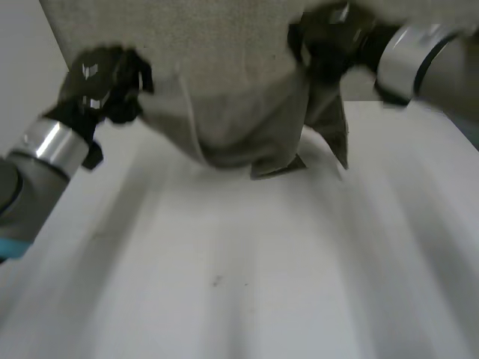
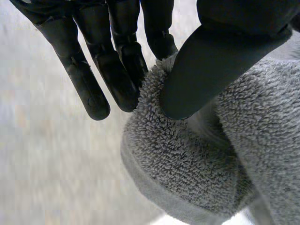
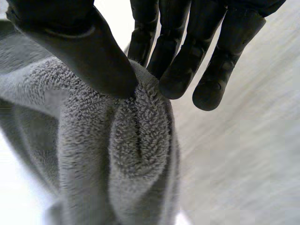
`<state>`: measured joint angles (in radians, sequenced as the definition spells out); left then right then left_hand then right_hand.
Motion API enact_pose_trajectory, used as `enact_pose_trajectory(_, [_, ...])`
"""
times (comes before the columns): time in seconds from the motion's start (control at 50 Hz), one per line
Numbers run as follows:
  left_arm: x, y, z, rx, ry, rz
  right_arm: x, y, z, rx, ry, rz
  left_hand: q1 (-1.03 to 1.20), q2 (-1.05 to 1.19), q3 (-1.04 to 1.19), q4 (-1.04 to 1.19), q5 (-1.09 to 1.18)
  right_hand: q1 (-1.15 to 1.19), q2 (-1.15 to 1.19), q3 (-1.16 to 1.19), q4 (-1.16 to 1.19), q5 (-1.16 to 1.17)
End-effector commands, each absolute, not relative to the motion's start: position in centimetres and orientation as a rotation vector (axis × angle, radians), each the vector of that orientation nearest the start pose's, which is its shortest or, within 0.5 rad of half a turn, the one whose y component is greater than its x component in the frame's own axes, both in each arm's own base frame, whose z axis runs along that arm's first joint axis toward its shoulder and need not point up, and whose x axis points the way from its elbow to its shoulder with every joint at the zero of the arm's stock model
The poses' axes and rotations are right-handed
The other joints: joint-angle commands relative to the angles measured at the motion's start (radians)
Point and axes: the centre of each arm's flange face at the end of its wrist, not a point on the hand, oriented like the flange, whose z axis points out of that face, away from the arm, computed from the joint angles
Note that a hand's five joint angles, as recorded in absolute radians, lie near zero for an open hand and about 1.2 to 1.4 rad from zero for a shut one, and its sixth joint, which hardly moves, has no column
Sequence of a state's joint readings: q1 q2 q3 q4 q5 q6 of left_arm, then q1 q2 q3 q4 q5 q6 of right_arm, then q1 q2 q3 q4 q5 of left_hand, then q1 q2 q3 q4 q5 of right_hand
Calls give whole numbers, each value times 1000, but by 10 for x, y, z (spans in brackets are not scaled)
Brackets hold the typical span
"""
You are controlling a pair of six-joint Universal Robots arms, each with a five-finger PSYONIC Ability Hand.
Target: Fold the towel.
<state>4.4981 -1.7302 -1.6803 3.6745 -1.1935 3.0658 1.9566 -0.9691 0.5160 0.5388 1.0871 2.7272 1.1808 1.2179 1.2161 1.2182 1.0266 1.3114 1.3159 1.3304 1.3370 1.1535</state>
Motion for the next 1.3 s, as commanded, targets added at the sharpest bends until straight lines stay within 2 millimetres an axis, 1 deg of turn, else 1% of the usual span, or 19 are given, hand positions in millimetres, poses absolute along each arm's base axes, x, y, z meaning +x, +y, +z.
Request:
enact_pose_trajectory(0.02, [-205, -290, 201, 693, 2468, -2525, 331, -283, 245, -1483, 1866, -1487, 215, 178, 180, 178, 195, 85, 80, 66, 59, 68])
enact_pose_trajectory(0.04, [-205, -283, 193, 727, 2508, -2490, 333, -273, 227, -1517, 1885, -1402, 215, 178, 180, 178, 195, 85, 80, 66, 59, 68])
enact_pose_trajectory(0.18, [-203, -261, 187, 950, 2446, -2428, 341, -233, 188, -1578, 1887, -1205, 164, 126, 128, 126, 143, 85, 80, 66, 59, 68])
enact_pose_trajectory(0.26, [-205, -246, 193, 1076, 2370, -2405, 345, -222, 187, -1584, 1858, -1221, -113, -150, -148, -150, -133, 85, 80, 66, 59, 68])
enact_pose_trajectory(0.3, [-206, -232, 199, 1178, 2287, -2378, 343, -219, 194, -1521, 1864, -1262, -490, -527, -525, -527, -510, 85, 80, 66, 59, 68])
enact_pose_trajectory(0.32, [-206, -232, 199, 1178, 2286, -2378, 343, -219, 194, -1521, 1864, -1262, -492, -529, -527, -529, -512, 85, 80, 66, 59, 68])
enact_pose_trajectory(0.36, [-206, -223, 210, 1241, 2180, -2368, 341, -217, 198, -1441, 1888, -1277, -906, -943, -942, -944, -927, 85, 80, 66, 59, 68])
enact_pose_trajectory(0.4, [-204, -222, 216, 1256, 2127, -2366, 340, -215, 196, -1418, 1902, -1271, -1006, -1043, -1042, -1044, -1027, 85, 80, 66, 59, 68])
enact_pose_trajectory(0.48, [-202, -224, 226, 1269, 2056, -2367, 337, -209, 188, -1414, 1934, -1233, -1006, -1043, -1042, -1044, -1027, 85, 80, 66, 59, 68])
enact_pose_trajectory(0.62, [-202, -236, 255, 1245, 2003, -2397, 329, -172, 161, -1492, 1974, -1015, -994, -1031, -1029, -1031, -1014, 85, 80, 66, 59, 68])
enact_pose_trajectory(0.76, [-215, -240, 270, 1210, 2068, -2461, 319, -153, 158, -1557, 1950, -982, -958, -996, -994, -996, -979, 85, 80, 66, 59, 68])
enact_pose_trajectory(0.86, [-242, -248, 263, 1151, 2219, -2478, 316, -152, 161, -1546, 1941, -1026, -914, -952, -950, -952, -935, -11, -15, -30, -37, -28])
enact_pose_trajectory(0.9, [-262, -254, 255, 1136, 2269, -2453, 314, -152, 166, -1539, 1929, -1067, -903, -940, -938, -940, -923, -676, -681, -695, -702, -693])
enact_pose_trajectory(0.92, [-262, -254, 255, 1136, 2269, -2452, 314, -152, 166, -1538, 1929, -1067, -903, -940, -938, -940, -923, -680, -685, -699, -706, -697])
enact_pose_trajectory(0.94, [-274, -255, 249, 1152, 2294, -2434, 313, -152, 168, -1533, 1922, -1092, -900, -937, -935, -937, -920, -1052, -1057, -1071, -1078, -1069])
enact_pose_trajectory(0.96, [-284, -257, 242, 1169, 2316, -2413, 313, -152, 171, -1526, 1914, -1128, -900, -937, -935, -937, -920, -1137, -1141, -1156, -1162, -1153])
enact_pose_trajectory(1.08, [-307, -262, 219, 1247, 2404, -2331, 307, -160, 180, -1435, 1931, -1207, -873, -910, -909, -911, -894, -1137, -1141, -1156, -1162, -1153])
enact_pose_trajectory(1.14, [-320, -267, 196, 1306, 2472, -2247, 289, -180, 180, -1306, 2021, -1240, -800, -837, -836, -838, -821, -1137, -1141, -1156, -1162, -1153])
enact_pose_trajectory(1.3, [-331, -273, 168, 1440, 2459, -2110, 265, -206, 186, -1201, 2094, -1340, -659, -696, -694, -696, -679, -1137, -1141, -1156, -1162, -1153])
